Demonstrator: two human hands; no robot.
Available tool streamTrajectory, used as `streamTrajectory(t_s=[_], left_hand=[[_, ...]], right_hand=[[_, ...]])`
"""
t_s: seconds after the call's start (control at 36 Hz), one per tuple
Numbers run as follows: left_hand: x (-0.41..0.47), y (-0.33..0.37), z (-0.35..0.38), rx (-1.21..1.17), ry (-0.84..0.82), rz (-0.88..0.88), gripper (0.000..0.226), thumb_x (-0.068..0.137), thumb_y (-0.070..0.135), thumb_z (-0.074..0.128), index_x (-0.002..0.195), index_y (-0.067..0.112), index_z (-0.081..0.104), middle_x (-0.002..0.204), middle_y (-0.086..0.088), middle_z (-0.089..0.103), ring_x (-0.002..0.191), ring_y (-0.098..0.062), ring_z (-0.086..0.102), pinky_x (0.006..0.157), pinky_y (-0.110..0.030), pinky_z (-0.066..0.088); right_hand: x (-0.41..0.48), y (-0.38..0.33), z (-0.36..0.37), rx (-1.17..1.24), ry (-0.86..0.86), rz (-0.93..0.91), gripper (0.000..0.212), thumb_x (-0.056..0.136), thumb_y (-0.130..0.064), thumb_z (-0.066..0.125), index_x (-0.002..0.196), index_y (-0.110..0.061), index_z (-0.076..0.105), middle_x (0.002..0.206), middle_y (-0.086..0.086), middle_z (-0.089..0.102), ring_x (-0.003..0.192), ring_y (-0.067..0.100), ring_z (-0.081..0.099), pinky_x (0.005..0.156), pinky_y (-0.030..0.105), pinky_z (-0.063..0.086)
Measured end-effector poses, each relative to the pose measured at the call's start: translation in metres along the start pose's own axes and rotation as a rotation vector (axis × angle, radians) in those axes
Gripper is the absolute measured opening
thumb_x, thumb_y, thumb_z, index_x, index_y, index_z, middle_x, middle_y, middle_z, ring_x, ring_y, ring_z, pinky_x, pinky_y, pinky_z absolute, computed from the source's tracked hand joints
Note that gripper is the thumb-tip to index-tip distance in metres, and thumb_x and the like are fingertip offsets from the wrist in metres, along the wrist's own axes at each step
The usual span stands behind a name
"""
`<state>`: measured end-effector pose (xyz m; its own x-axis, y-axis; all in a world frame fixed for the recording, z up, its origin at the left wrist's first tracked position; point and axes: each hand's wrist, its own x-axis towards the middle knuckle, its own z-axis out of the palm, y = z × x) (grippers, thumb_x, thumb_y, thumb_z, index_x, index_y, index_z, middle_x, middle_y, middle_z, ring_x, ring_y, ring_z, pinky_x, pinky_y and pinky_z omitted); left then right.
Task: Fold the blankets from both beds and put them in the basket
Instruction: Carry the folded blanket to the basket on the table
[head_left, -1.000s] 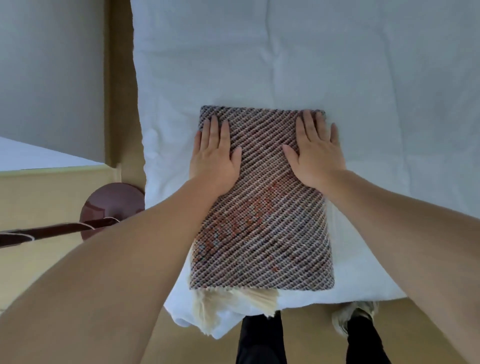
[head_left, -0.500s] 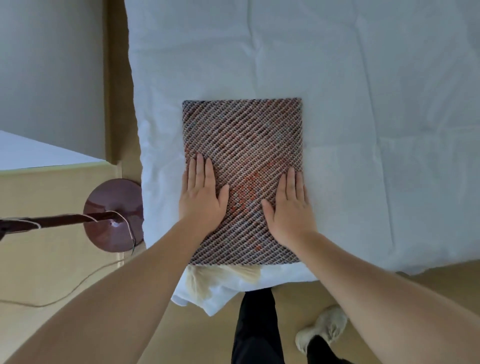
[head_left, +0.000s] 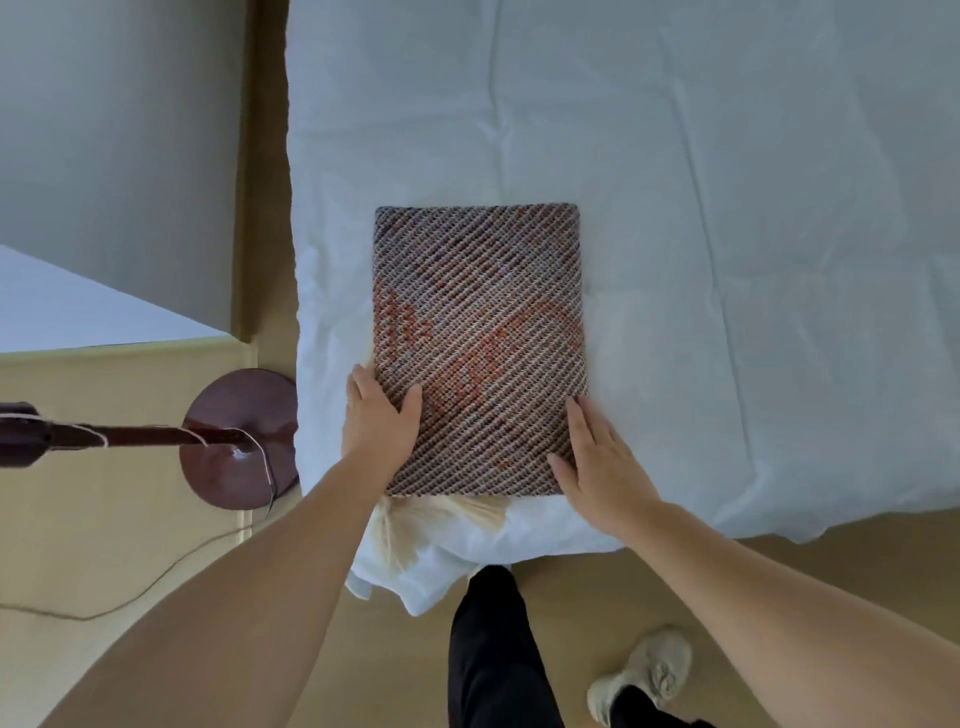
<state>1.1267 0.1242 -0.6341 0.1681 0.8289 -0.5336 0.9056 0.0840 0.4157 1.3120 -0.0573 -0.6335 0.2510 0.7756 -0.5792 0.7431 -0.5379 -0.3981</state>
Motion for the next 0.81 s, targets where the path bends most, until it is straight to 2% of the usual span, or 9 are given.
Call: streamTrajectory(t_s=[0.06, 0.11, 0.19, 0.28, 0.36, 0.44, 0.61, 0.75, 0.81], left_hand=[[0.02, 0.004, -0.009, -0.099, -0.004, -0.069, 0.09, 0.09, 0.055, 0.049, 0.151, 0.005, 0.006, 0.157, -0.012, 0.018, 0.14, -0.033, 0.028, 0.111, -0.05, 0.032], [0.039, 0.005, -0.015, -0.157, -0.021, -0.102, 0.087, 0.08, 0.062, 0.053, 0.142, 0.006, 0.026, 0.144, -0.014, 0.04, 0.126, -0.034, 0.046, 0.099, -0.051, 0.044], [0.054, 0.008, -0.021, -0.281, -0.079, -0.08, 0.047, 0.086, 0.047, 0.061, 0.116, 0.012, 0.051, 0.115, -0.006, 0.059, 0.096, -0.024, 0.06, 0.077, -0.035, 0.048], [0.065, 0.012, -0.03, -0.468, -0.204, -0.135, 0.037, 0.086, 0.041, 0.066, 0.112, 0.017, 0.056, 0.105, -0.001, 0.066, 0.095, -0.022, 0.065, 0.085, -0.038, 0.053], [0.072, 0.016, -0.041, -0.568, -0.307, -0.159, 0.031, 0.086, 0.035, 0.069, 0.108, 0.015, 0.059, 0.101, -0.001, 0.068, 0.091, -0.02, 0.067, 0.08, -0.034, 0.052], [0.073, 0.022, -0.048, -0.599, -0.326, -0.143, 0.031, 0.086, 0.031, 0.071, 0.109, 0.015, 0.058, 0.104, -0.004, 0.069, 0.093, -0.022, 0.068, 0.078, -0.036, 0.054], [0.057, 0.06, -0.062, -0.639, -0.364, -0.134, 0.045, 0.084, 0.028, 0.073, 0.12, 0.011, 0.053, 0.109, -0.011, 0.068, 0.093, -0.028, 0.069, 0.083, -0.046, 0.056], [0.024, 0.125, -0.08, -0.533, -0.388, 0.003, 0.037, 0.079, 0.033, 0.076, 0.104, 0.017, 0.054, 0.105, -0.009, 0.067, 0.091, -0.027, 0.069, 0.084, -0.049, 0.056], [0.005, 0.16, -0.085, -0.479, -0.407, 0.1, 0.04, 0.078, 0.034, 0.077, 0.105, 0.017, 0.053, 0.106, -0.009, 0.066, 0.091, -0.026, 0.069, 0.084, -0.049, 0.056]], right_hand=[[0.02, -0.005, -0.019, 0.189, 0.08, 0.099, 0.071, 0.1, -0.043, 0.035, 0.154, -0.015, -0.002, 0.16, 0.008, 0.01, 0.143, 0.027, 0.026, 0.114, 0.04, 0.028], [0.041, -0.012, -0.034, 0.395, 0.133, 0.234, 0.066, 0.098, -0.04, 0.041, 0.152, -0.017, 0.01, 0.153, 0.009, 0.028, 0.133, 0.03, 0.041, 0.107, 0.044, 0.038], [0.067, -0.021, -0.048, 0.638, 0.16, 0.362, 0.049, 0.093, -0.041, 0.05, 0.135, -0.02, 0.034, 0.133, 0.004, 0.053, 0.118, 0.029, 0.055, 0.098, 0.044, 0.046], [0.082, -0.026, -0.054, 0.734, 0.15, 0.43, 0.054, 0.088, -0.046, 0.055, 0.134, -0.021, 0.039, 0.128, 0.001, 0.056, 0.114, 0.027, 0.056, 0.097, 0.043, 0.046], [0.09, -0.027, -0.059, 0.856, 0.143, 0.464, 0.062, 0.083, -0.05, 0.062, 0.134, -0.02, 0.045, 0.124, 0.001, 0.059, 0.111, 0.025, 0.059, 0.099, 0.045, 0.047], [0.091, -0.029, -0.065, 1.088, 0.1, 0.474, 0.052, 0.083, -0.043, 0.069, 0.127, -0.018, 0.056, 0.116, 0.002, 0.067, 0.099, 0.022, 0.066, 0.095, 0.044, 0.051], [0.071, -0.046, -0.096, 0.927, 0.171, 0.436, 0.034, 0.09, -0.041, 0.06, 0.119, -0.023, 0.058, 0.105, -0.001, 0.067, 0.092, 0.021, 0.066, 0.089, 0.038, 0.052], [0.022, -0.038, -0.146, 0.872, 0.231, 0.439, 0.025, 0.093, -0.041, 0.056, 0.11, -0.023, 0.063, 0.101, 0.004, 0.071, 0.089, 0.024, 0.068, 0.088, 0.041, 0.054], [-0.006, -0.028, -0.171, 0.871, 0.293, 0.468, 0.025, 0.094, -0.041, 0.055, 0.109, -0.022, 0.064, 0.102, 0.003, 0.07, 0.09, 0.024, 0.067, 0.088, 0.039, 0.053]])
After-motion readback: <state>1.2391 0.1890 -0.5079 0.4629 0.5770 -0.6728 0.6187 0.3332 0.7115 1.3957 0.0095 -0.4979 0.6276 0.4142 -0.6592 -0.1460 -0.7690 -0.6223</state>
